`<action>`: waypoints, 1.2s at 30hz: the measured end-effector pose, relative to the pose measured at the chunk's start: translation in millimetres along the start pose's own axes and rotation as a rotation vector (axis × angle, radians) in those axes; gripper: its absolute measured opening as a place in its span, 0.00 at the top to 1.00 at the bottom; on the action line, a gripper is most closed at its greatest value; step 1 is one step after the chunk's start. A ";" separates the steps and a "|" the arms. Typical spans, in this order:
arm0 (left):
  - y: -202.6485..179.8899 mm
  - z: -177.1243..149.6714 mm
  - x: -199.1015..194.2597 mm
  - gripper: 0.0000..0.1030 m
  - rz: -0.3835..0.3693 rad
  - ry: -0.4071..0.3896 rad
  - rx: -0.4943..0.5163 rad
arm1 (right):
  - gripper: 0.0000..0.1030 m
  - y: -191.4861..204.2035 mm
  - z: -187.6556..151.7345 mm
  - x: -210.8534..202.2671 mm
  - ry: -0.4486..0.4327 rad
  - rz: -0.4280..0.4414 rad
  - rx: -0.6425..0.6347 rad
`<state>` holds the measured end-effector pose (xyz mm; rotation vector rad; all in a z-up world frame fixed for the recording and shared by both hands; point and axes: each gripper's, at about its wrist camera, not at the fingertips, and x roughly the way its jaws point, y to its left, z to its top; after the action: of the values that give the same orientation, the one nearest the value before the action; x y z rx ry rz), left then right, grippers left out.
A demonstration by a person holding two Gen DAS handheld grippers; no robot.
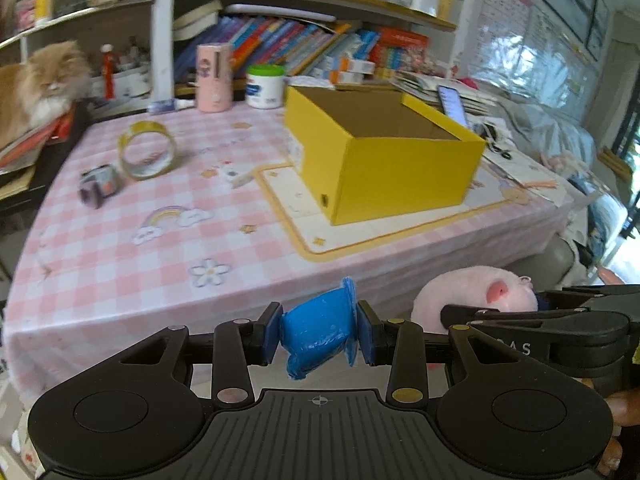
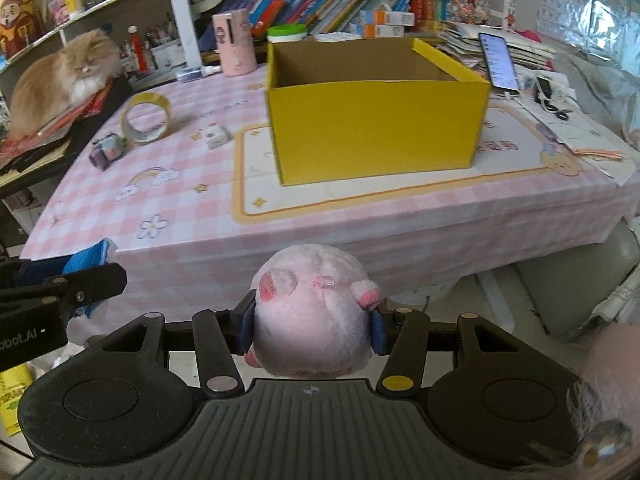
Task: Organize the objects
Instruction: 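Carry the blue cup and pink pig toward the yellow box with both tools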
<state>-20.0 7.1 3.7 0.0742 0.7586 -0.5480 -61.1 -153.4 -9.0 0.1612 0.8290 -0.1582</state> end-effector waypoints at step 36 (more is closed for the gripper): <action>-76.5 116.3 51.6 0.64 -0.066 -0.241 0.182 | 0.52 -108.9 101.1 -9.9 -0.223 -0.126 0.076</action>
<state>46.2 -111.4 63.9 0.1489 0.4762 -0.6750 -17.1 -279.5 56.8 0.1592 0.6115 -0.3208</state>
